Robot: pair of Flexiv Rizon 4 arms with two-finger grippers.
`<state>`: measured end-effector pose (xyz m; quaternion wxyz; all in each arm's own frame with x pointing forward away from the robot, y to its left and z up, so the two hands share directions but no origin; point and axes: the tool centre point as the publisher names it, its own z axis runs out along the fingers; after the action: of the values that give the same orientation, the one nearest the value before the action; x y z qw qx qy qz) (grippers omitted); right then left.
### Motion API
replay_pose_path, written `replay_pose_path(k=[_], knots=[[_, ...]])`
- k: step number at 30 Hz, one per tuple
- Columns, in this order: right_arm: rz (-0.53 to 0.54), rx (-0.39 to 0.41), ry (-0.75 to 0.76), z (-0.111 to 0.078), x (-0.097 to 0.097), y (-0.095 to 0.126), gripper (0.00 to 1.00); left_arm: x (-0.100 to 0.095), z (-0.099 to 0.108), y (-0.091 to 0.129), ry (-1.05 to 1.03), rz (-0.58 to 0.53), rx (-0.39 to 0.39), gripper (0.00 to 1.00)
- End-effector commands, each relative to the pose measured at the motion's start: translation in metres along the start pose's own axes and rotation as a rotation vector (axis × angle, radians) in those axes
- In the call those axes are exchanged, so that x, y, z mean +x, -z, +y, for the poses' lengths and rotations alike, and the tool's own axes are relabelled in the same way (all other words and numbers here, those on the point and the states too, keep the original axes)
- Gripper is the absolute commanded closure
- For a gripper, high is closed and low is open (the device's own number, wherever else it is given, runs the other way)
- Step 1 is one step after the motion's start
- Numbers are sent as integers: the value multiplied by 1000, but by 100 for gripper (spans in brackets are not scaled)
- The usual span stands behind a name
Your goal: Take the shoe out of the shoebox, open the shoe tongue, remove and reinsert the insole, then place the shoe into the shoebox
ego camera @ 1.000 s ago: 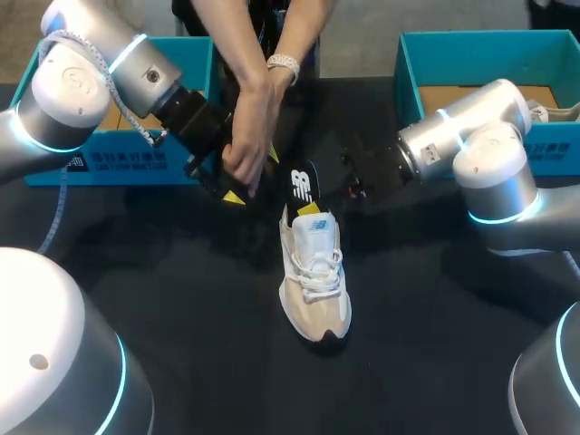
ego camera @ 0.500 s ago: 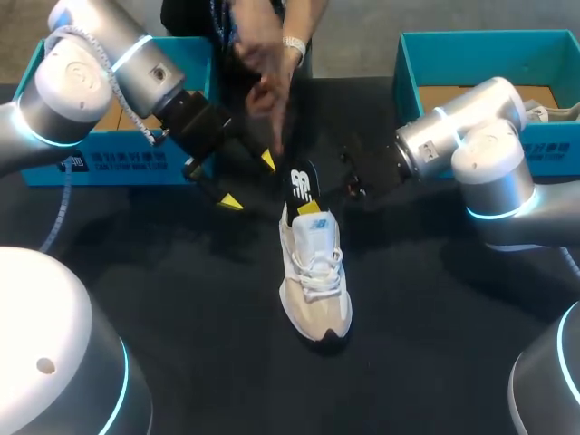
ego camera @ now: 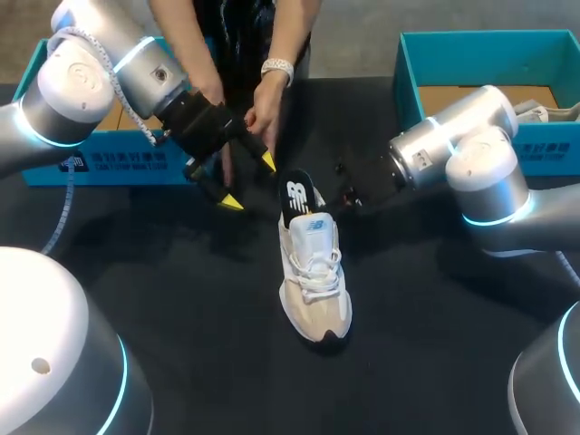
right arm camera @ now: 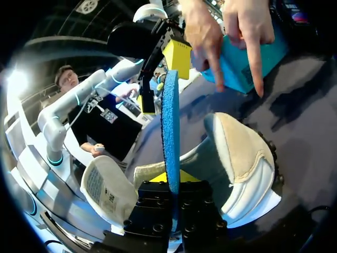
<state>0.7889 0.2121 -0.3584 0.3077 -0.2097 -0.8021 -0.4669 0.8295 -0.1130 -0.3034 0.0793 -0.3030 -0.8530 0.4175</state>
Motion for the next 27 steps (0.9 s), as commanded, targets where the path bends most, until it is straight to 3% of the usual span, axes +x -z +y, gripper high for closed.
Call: replay_pose_path(k=[1, 7, 12, 15, 19, 27], knots=[[1, 22, -9, 0, -1, -5, 100, 1, 1, 1, -1, 0, -3, 0], [-7, 24, -17, -2, 1, -3, 98, 1, 1, 1, -4, 2, -2, 0], [-25, 19, -2, 3, 3, 1, 73, 1, 2, 1, -6, 5, -4, 0], [-35, 17, 7, 6, 4, 4, 66, 2, 2, 1, -6, 6, -5, 0], [-42, 19, 17, 12, 7, 7, 65, 4, 3, 0, -20, -11, -8, 0], [-46, 20, 29, 16, 7, 8, 67, 8, 14, -15, -40, -63, 66, 0]])
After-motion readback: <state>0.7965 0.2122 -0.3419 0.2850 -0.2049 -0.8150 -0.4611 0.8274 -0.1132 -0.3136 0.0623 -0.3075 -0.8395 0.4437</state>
